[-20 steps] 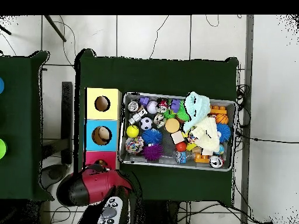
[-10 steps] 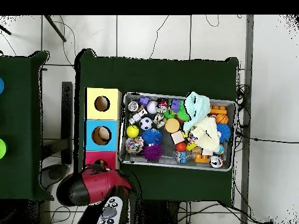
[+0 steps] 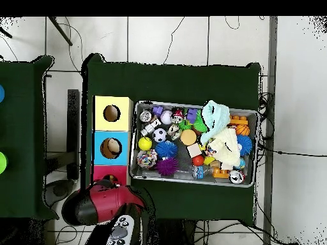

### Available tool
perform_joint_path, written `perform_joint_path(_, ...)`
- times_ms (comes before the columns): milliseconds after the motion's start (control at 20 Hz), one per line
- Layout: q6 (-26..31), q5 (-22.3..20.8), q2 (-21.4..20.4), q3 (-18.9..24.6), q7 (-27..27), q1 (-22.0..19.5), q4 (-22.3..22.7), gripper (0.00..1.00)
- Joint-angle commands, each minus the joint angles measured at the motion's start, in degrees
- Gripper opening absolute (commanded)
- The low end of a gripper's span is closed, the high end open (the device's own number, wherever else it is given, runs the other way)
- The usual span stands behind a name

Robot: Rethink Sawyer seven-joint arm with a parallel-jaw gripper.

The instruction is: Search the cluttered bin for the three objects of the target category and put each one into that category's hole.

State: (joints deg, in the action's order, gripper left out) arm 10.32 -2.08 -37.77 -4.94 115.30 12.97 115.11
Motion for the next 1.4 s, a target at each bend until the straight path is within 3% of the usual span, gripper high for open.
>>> perform_joint_path(50,6.86,2.48,-0.84,1.71,7.39,-0.89,-2.73,0.00)
perform_joint_path(500,12.21,2.52,-5.01,1.25,7.32,-0.23,-2.50,0.00)
perform_joint_path(1050,12.77,1.89,-5.31,1.70,7.08,-0.49,-3.05,0.00)
perform_joint_path(1100,10.68,1.83,-5.37,1.95,7.30,-0.76,-2.56,1.00)
perform_joint_path(1250,8.52,1.70,-5.30,2.28,7.40,-1.36,-2.10,1.00)
perform_joint_path(1400,10.50,1.98,-4.87,2.41,7.21,-1.28,-2.53,1.00)
